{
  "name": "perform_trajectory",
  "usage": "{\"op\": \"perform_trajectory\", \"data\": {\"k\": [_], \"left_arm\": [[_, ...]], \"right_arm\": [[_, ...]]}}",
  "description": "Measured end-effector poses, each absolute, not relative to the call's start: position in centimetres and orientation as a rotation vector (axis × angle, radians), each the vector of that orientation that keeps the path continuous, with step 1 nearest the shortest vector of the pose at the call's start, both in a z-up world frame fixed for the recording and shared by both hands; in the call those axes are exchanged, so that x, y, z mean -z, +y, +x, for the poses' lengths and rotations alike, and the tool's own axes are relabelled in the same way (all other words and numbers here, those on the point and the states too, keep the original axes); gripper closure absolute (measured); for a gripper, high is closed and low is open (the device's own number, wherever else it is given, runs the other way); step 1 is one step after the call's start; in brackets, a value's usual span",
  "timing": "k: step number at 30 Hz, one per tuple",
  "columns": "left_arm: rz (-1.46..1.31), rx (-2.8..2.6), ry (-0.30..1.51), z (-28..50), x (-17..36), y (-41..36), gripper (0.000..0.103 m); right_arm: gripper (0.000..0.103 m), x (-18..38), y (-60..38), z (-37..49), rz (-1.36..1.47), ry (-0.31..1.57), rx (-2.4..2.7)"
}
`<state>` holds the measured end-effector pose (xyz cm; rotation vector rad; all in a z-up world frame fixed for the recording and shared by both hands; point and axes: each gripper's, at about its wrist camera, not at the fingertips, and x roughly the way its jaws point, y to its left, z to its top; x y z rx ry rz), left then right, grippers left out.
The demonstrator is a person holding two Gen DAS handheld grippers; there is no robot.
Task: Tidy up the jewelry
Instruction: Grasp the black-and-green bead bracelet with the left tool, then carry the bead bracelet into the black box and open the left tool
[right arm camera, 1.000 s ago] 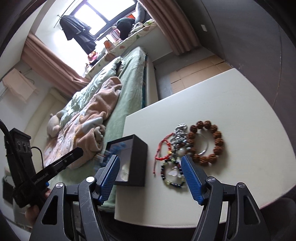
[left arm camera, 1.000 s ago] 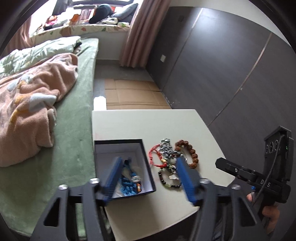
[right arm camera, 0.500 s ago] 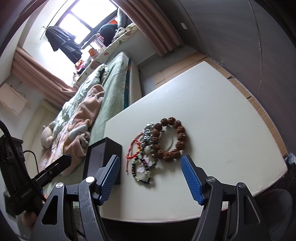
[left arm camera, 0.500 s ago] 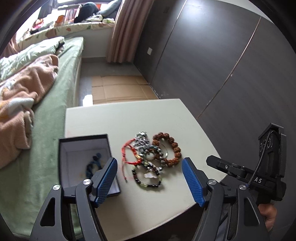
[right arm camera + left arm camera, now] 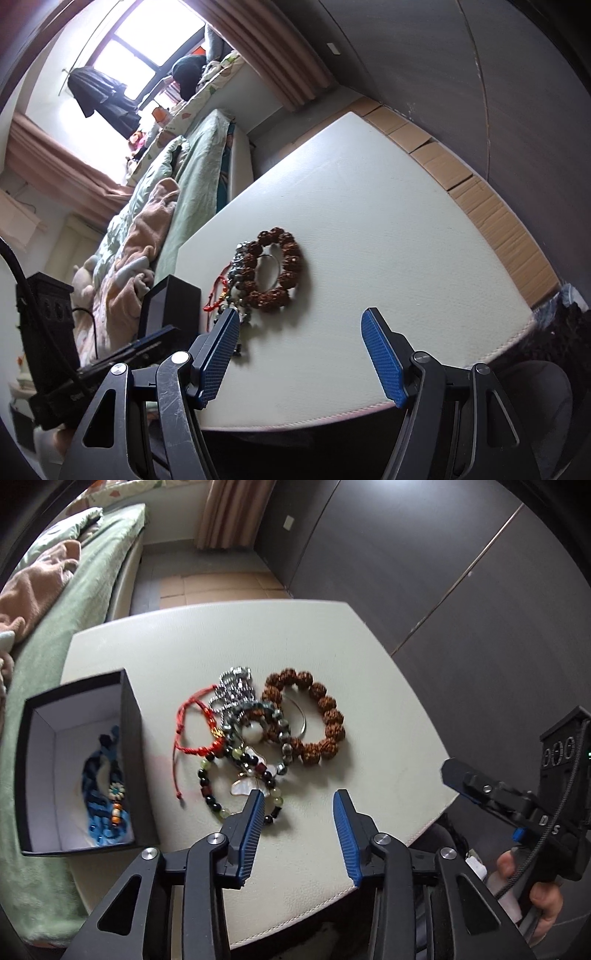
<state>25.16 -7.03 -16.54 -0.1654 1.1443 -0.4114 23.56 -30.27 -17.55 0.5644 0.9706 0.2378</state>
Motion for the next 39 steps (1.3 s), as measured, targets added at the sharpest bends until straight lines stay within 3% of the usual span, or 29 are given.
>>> {"op": "perform_trajectory", "data": {"k": [13,15,16,17,30,39], "left_arm": [[-0.044,0.328,1.219,26.5,21.0,-9.8,0.065],[-0.019,0.311,1.191,26.4,20.9,-9.8,0.076],[-0.010,0.297,1.198,26.5,21.0,-9.8,0.091],[-0.019,0.293,1.200,26.6,21.0,-9.7,0.095],[-0.127,0.356,1.067,26.0,14.7,-5.2,0.095],[-0.203,0.346,1.005,25.5,12.0,-1.8,0.095]], "right_arm": [[0.034,18.1,-32.2,22.8,0.565,0.979,-0.195],[0.034,18.1,-31.9,22.8,0.566,0.983,-0.199],[0.034,18.1,-31.6,22.9,0.563,0.986,-0.200],[0.034,18.1,-31.3,22.9,0.560,0.989,-0.203],[0.035,17.5,-27.3,24.5,0.526,0.992,-0.275],[0.063,17.9,-23.0,27.8,0.488,1.037,-0.348]]}}
